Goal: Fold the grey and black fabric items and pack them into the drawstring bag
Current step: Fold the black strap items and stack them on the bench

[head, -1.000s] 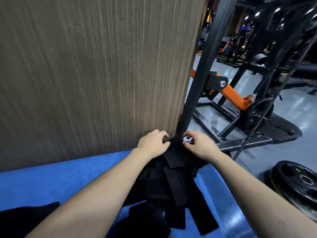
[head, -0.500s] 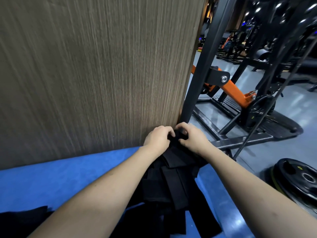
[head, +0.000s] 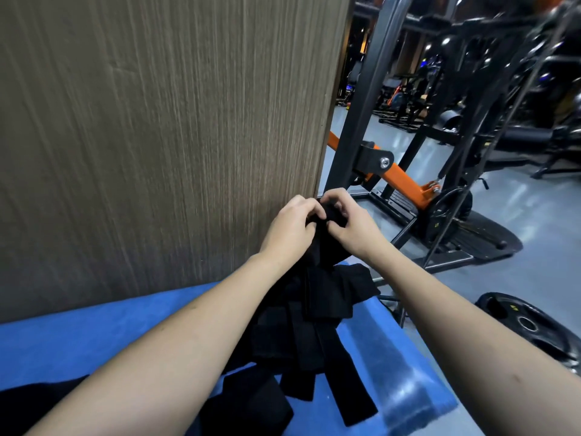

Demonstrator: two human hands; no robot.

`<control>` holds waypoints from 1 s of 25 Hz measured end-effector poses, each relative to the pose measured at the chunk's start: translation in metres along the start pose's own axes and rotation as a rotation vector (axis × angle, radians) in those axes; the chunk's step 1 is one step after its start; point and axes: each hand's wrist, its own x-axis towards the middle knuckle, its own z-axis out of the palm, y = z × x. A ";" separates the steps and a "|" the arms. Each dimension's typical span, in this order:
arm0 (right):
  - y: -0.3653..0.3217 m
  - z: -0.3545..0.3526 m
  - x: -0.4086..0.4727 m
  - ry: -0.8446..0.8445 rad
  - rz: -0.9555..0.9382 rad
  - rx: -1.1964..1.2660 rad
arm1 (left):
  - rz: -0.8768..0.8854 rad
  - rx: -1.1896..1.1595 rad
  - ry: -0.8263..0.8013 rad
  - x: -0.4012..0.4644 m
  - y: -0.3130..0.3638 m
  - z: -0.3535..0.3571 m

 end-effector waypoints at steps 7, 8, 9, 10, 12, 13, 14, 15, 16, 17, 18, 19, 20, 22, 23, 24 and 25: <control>-0.073 -0.060 0.006 0.205 -0.120 -0.015 | -0.176 -0.228 0.042 -0.007 0.041 -0.031; -0.088 -0.071 0.006 0.228 -0.141 0.000 | -0.185 -0.221 0.029 -0.009 0.045 -0.040; -0.103 -0.083 0.006 0.251 -0.160 0.014 | -0.190 -0.201 0.014 -0.012 0.048 -0.049; -0.119 -0.094 0.004 0.274 -0.171 0.027 | -0.194 -0.197 0.001 -0.016 0.051 -0.060; -0.147 -0.112 -0.005 0.318 -0.156 0.093 | -0.194 -0.254 -0.008 -0.030 0.057 -0.082; -0.158 -0.119 -0.010 0.334 -0.139 0.153 | -0.190 -0.295 -0.011 -0.038 0.060 -0.094; -0.168 -0.125 -0.017 0.346 -0.122 0.219 | -0.185 -0.322 -0.011 -0.049 0.065 -0.108; -0.176 -0.127 -0.026 0.352 -0.102 0.275 | -0.182 -0.333 -0.010 -0.061 0.069 -0.121; -0.182 -0.128 -0.036 0.352 -0.080 0.316 | -0.181 -0.335 -0.008 -0.074 0.072 -0.136; -0.186 -0.125 -0.047 0.340 -0.060 0.357 | -0.184 -0.337 -0.008 -0.088 0.076 -0.150; -0.188 -0.120 -0.058 0.315 -0.032 0.407 | -0.193 -0.339 -0.010 -0.103 0.079 -0.164; -0.187 -0.113 -0.072 0.283 0.007 0.468 | -0.209 -0.344 -0.016 -0.120 0.081 -0.178; -0.185 -0.104 -0.085 0.256 0.053 0.532 | -0.232 -0.362 -0.025 -0.136 0.081 -0.190; -0.177 -0.083 -0.114 0.219 0.147 0.641 | -0.299 -0.416 -0.057 -0.168 0.077 -0.210; -0.173 -0.069 -0.129 0.203 0.192 0.673 | -0.324 -0.438 -0.066 -0.185 0.072 -0.218; -0.168 -0.054 -0.146 0.186 0.238 0.696 | -0.333 -0.461 -0.071 -0.200 0.066 -0.223; -0.163 -0.036 -0.161 0.168 0.285 0.717 | -0.338 -0.484 -0.077 -0.216 0.059 -0.226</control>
